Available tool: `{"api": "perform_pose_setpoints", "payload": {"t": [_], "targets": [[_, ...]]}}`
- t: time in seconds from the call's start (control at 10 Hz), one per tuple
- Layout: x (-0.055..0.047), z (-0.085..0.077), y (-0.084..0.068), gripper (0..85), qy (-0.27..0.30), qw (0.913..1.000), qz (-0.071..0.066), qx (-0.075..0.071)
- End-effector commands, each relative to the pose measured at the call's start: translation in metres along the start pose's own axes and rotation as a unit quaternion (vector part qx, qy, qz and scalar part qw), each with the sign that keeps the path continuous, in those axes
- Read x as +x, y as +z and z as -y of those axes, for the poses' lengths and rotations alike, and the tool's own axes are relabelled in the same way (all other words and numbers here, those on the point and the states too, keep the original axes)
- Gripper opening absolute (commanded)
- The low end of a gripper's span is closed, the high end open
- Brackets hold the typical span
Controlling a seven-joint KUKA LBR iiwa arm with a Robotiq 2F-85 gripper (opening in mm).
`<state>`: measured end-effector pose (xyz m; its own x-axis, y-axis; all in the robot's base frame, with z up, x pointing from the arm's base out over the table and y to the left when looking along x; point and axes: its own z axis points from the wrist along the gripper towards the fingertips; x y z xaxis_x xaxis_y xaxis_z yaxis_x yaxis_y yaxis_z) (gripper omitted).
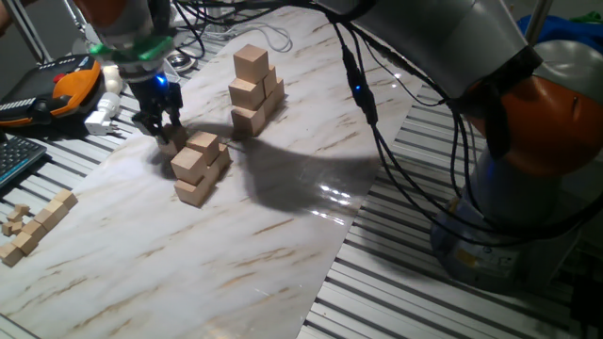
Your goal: Stack the blocks into a pyramid shape
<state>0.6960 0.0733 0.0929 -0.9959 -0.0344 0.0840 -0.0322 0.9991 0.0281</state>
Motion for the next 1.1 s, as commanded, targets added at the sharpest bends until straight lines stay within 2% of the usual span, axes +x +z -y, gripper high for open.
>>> {"api": "perform_pose_setpoints", "payload": {"t": [0.0,0.1,0.3,0.7,1.0], "targets": [[0.005,-0.003,-0.015,0.0,0.040,0.9992,0.007,-0.003],[0.011,-0.007,-0.024,0.0,0.049,0.9987,0.013,-0.006],[0.019,-0.011,-0.034,0.0,0.053,0.9985,0.010,-0.011],[0.029,-0.011,-0.044,0.0,0.063,0.9974,0.004,-0.034],[0.041,-0.013,-0.054,0.0,0.068,0.9970,0.000,-0.038]]}}
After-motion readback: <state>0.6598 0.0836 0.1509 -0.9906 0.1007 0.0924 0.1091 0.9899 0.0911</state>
